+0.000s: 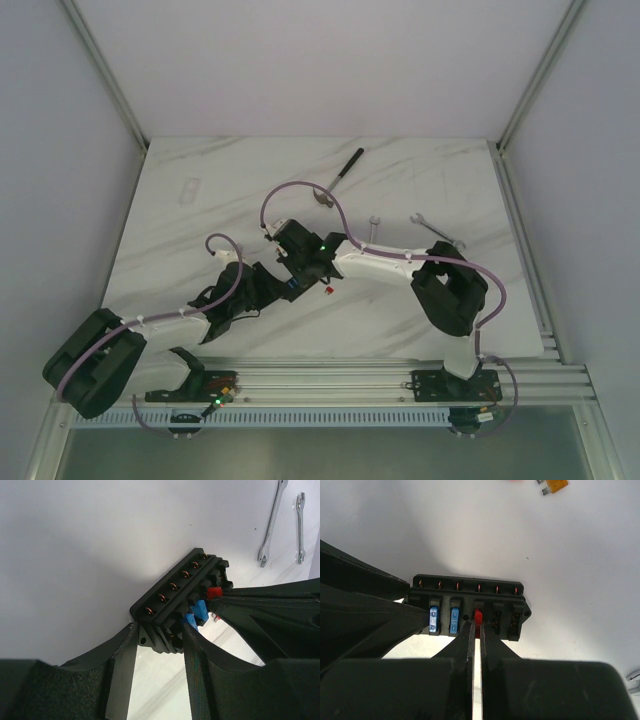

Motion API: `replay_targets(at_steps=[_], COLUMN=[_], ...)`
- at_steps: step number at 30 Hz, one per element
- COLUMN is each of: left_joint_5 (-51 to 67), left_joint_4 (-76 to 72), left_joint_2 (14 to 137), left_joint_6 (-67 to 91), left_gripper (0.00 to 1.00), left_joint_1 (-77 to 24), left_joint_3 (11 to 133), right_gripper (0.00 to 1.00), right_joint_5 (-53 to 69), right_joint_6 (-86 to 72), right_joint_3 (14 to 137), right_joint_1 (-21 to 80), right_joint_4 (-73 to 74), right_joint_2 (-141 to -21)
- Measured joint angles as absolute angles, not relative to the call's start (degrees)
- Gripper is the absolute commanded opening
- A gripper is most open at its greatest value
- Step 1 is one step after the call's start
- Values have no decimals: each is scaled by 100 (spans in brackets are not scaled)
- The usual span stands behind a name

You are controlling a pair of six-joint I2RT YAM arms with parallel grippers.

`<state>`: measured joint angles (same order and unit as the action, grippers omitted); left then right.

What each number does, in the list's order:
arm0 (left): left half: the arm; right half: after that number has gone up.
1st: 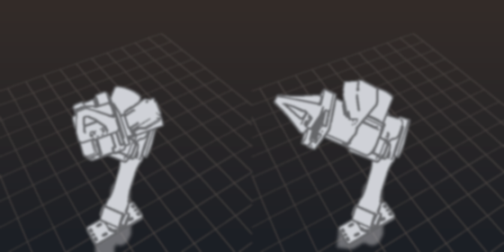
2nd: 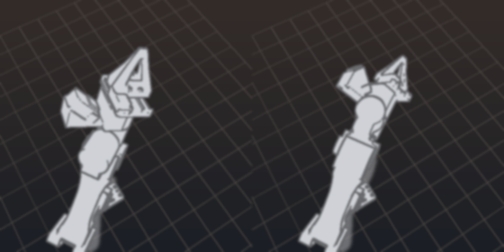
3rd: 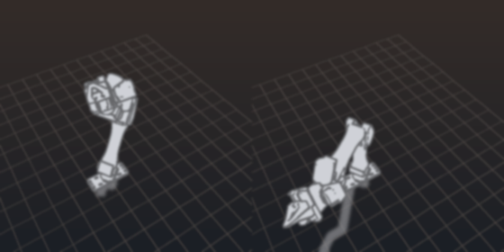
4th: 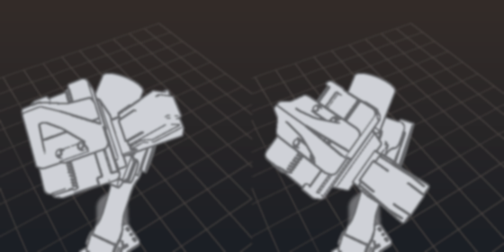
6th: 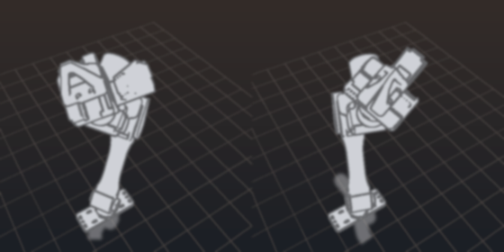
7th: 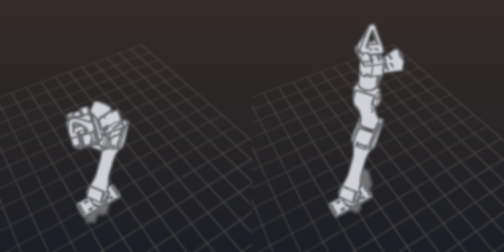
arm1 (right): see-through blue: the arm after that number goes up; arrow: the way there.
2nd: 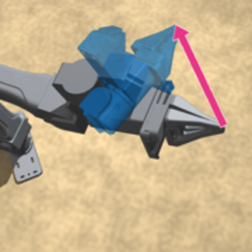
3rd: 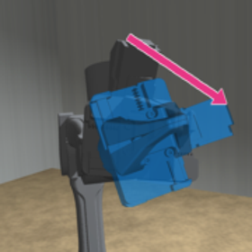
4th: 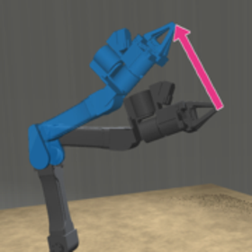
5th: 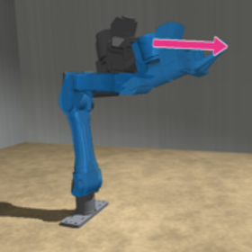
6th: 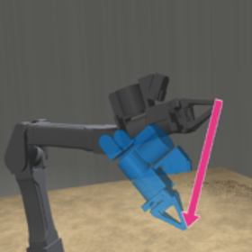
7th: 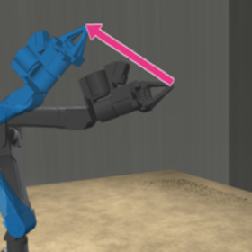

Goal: Snap on the fuse box
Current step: Install the fuse at the fuse box base.

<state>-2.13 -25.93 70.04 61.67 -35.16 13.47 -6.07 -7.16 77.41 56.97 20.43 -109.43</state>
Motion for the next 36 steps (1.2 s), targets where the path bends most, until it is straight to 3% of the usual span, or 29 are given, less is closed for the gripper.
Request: replay_targets(at_steps=[36], left_joint_5=[-213], left_joint_4=[-2593], left_joint_2=[7002], left_joint_6=[6171], left_gripper=[49], left_joint_1=[-3516], left_joint_3=[1343], right_gripper=[0], right_joint_5=[-799], right_joint_6=[-987], right_joint_3=[7741], right_joint_1=[5739], right_joint_4=[1990], right_joint_2=[-10700])
